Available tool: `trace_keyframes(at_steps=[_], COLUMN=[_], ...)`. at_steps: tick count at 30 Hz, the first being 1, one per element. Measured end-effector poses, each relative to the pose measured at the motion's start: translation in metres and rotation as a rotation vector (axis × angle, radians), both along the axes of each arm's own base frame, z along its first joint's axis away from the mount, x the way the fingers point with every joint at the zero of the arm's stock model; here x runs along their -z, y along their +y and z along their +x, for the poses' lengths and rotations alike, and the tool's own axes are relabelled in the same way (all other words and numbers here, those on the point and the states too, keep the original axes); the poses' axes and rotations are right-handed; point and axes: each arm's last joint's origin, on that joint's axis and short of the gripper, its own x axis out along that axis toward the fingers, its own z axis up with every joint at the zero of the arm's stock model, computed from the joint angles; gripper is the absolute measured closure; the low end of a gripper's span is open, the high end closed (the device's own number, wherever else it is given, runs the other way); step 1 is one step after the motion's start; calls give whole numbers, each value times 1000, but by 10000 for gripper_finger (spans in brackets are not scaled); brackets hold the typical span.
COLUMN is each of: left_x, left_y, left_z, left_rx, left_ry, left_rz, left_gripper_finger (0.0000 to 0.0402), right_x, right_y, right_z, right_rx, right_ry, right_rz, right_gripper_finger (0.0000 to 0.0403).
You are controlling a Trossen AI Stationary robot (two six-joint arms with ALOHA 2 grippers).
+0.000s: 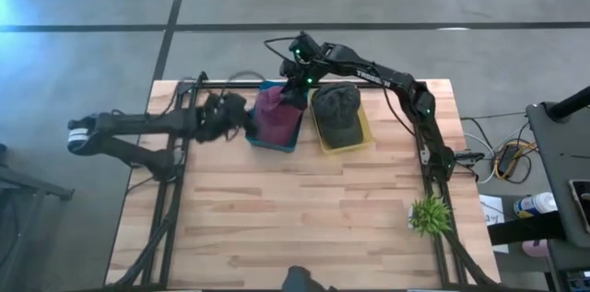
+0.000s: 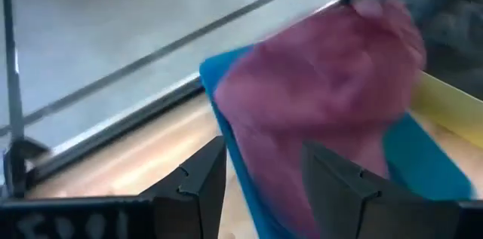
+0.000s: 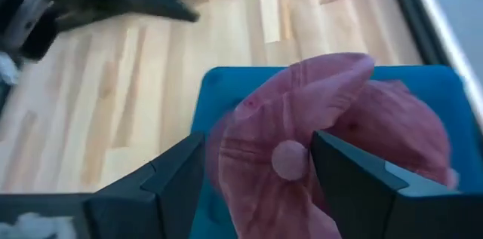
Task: Pick & Place hat
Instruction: Put the pink cap into the blue bin
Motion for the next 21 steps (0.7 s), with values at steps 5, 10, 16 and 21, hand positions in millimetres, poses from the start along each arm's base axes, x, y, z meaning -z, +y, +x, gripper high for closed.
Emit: trace_keyframes(at_steps=[5,10,16,21], left_x=[3,14,35,48], left_y=[46,79,97,102], left_z=[-1,-15,-18,-13], left_rx=[143,76,148,160], left_ry=[-54,-58,-39,-7], left_rz=[-36,-43,-79,-104], left_gripper_finger=[241,241,241,241], right_x=[-10,-21,-21,7], right_y=[3,11,27,51], right_z=[-9,-19,-31,-41], right_rx=[12,42,61,47], right_ry=[58,131,239,356], right_rz=[-139,-242,-282,-269], right_gripper_finger=[167,172,172,172])
